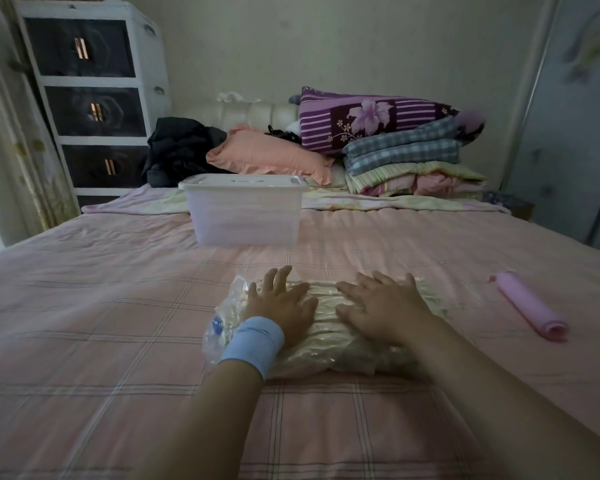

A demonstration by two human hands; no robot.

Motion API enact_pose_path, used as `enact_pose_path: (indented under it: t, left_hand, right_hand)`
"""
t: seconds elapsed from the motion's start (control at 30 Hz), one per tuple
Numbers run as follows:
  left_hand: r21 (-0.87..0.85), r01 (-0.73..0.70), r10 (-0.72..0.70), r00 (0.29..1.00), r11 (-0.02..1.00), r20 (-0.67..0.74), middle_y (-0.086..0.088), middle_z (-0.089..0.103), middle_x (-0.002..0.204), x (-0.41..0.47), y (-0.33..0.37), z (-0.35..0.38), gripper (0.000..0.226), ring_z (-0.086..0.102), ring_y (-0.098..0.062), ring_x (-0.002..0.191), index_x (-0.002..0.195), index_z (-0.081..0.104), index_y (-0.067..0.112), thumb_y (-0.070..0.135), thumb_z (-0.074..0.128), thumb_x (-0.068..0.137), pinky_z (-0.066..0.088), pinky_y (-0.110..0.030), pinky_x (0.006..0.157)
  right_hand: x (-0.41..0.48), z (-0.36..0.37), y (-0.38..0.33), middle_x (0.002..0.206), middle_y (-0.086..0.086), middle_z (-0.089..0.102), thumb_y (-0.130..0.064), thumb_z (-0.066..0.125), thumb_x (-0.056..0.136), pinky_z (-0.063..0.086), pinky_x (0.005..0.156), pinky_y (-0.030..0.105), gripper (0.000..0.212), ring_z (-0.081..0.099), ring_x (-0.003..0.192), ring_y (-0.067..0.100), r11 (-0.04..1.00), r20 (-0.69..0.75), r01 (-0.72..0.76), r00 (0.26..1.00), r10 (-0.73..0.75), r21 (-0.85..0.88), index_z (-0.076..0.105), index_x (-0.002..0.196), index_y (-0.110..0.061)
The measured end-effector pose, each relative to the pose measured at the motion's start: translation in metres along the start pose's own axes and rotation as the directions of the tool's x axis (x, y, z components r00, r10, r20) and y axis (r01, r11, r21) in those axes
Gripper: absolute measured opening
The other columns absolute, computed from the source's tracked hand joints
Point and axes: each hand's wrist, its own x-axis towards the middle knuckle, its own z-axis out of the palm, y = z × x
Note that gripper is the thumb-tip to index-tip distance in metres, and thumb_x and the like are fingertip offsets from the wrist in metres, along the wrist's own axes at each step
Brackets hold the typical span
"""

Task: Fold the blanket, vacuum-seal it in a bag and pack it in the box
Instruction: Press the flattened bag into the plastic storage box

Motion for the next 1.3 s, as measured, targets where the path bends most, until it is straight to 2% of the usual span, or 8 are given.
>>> enact_pose_path:
  t: [0.17, 0.3, 0.4, 0.5, 0.67, 0.83, 1.03, 1.3]
  left_hand:
    - [-0.006, 0.052, -0.05, 0.98, 0.999, 0.194, 0.006, -0.002, 0.163, 0.011, -0.003, 0.006, 0.065, -0.001, -0.022, 0.15, 0.152, 0.006, 0.04, 0.064, 0.013, 0.092, 0.006, -0.058, 0.117]
    - [0.019, 0.087, -0.089, 0.968, 0.996, 0.235, 0.001, 0.018, 0.16, 0.015, 0.004, -0.008, 0.065, 0.019, -0.027, 0.146, 0.15, 0.019, 0.042, 0.066, 0.02, 0.09, 0.02, -0.052, 0.115]
    - [0.095, 0.073, -0.095, 0.963, 0.993, 0.252, -0.003, 0.042, 0.146, 0.013, 0.013, -0.029, 0.064, 0.043, -0.03, 0.13, 0.142, 0.035, 0.04, 0.069, 0.029, 0.085, 0.036, -0.045, 0.101]
    - [0.146, 0.028, -0.067, 0.962, 0.989, 0.264, -0.002, 0.052, 0.134, 0.006, 0.02, -0.042, 0.061, 0.051, -0.027, 0.119, 0.133, 0.042, 0.038, 0.073, 0.033, 0.084, 0.039, -0.041, 0.091]
    - [0.185, 0.022, -0.066, 0.97, 0.983, 0.232, -0.003, 0.046, 0.14, -0.018, 0.032, -0.038, 0.06, 0.043, -0.029, 0.126, 0.136, 0.037, 0.036, 0.069, 0.027, 0.087, 0.036, -0.045, 0.097]
    - [0.162, -0.019, -0.019, 0.972, 0.987, 0.233, 0.003, 0.055, 0.133, 0.005, 0.017, -0.056, 0.057, 0.052, -0.024, 0.119, 0.13, 0.042, 0.039, 0.073, 0.031, 0.086, 0.039, -0.044, 0.098]
    - [0.018, 0.013, -0.015, 0.998, 1.0, 0.067, 0.008, 0.059, 0.128, 0.082, -0.009, -0.086, 0.042, 0.056, -0.02, 0.116, 0.128, 0.048, 0.036, 0.058, 0.041, 0.092, 0.045, -0.042, 0.098]
    - [0.117, 0.06, -0.049, 0.995, 0.991, -0.09, 0.0, 0.046, 0.142, 0.2, -0.056, -0.103, 0.052, 0.043, -0.025, 0.128, 0.143, 0.033, 0.029, 0.045, 0.045, 0.095, 0.038, -0.042, 0.104]
  right_hand:
    - [0.01, 0.005, 0.001, 0.169, 0.001, 0.009, -0.08, 0.012, 0.089, 0.018, 0.114, 0.063, 0.073, 0.012, 0.154, 0.03, 0.999, 0.004, 0.004, 1.0, -0.004, -0.039, 0.006, 0.155, -0.051]
    - [0.018, -0.001, 0.004, 0.162, 0.007, 0.032, -0.083, 0.017, 0.086, 0.024, 0.111, 0.057, 0.077, 0.032, 0.145, 0.032, 0.999, 0.055, -0.011, 0.998, 0.013, -0.037, 0.019, 0.155, -0.049]
    - [0.012, -0.011, 0.011, 0.151, 0.002, 0.048, -0.087, 0.025, 0.081, 0.025, 0.107, 0.053, 0.077, 0.044, 0.135, 0.027, 0.999, 0.054, 0.015, 0.998, -0.017, 0.028, 0.036, 0.148, -0.05]
    - [-0.005, -0.022, 0.016, 0.146, -0.006, 0.054, -0.086, 0.033, 0.079, 0.026, 0.107, 0.05, 0.074, 0.048, 0.133, 0.023, 0.994, 0.061, 0.042, 0.997, -0.049, 0.101, 0.049, 0.141, -0.049]
    - [-0.019, -0.025, 0.01, 0.15, 0.002, 0.048, -0.086, 0.028, 0.083, 0.023, 0.109, 0.055, 0.074, 0.041, 0.136, 0.027, 0.996, 0.133, 0.036, 0.99, -0.046, 0.077, 0.042, 0.144, -0.048]
    - [-0.002, -0.045, 0.006, 0.153, 0.005, 0.041, -0.086, 0.03, 0.084, 0.019, 0.109, 0.059, 0.076, 0.038, 0.139, 0.03, 0.994, 0.289, 0.018, 0.956, -0.047, 0.105, 0.036, 0.147, -0.045]
    - [0.072, -0.083, 0.004, 0.154, 0.005, 0.038, -0.062, 0.046, 0.094, 0.029, 0.11, 0.051, 0.061, 0.038, 0.138, 0.028, 0.988, -0.049, 0.097, 0.995, -0.092, 0.121, 0.039, 0.149, -0.034]
    - [0.213, -0.099, -0.007, 0.16, 0.002, 0.027, -0.032, 0.054, 0.097, 0.034, 0.109, 0.047, 0.062, 0.031, 0.144, 0.025, 0.982, -0.163, 0.158, 0.977, -0.14, 0.104, 0.03, 0.153, -0.023]
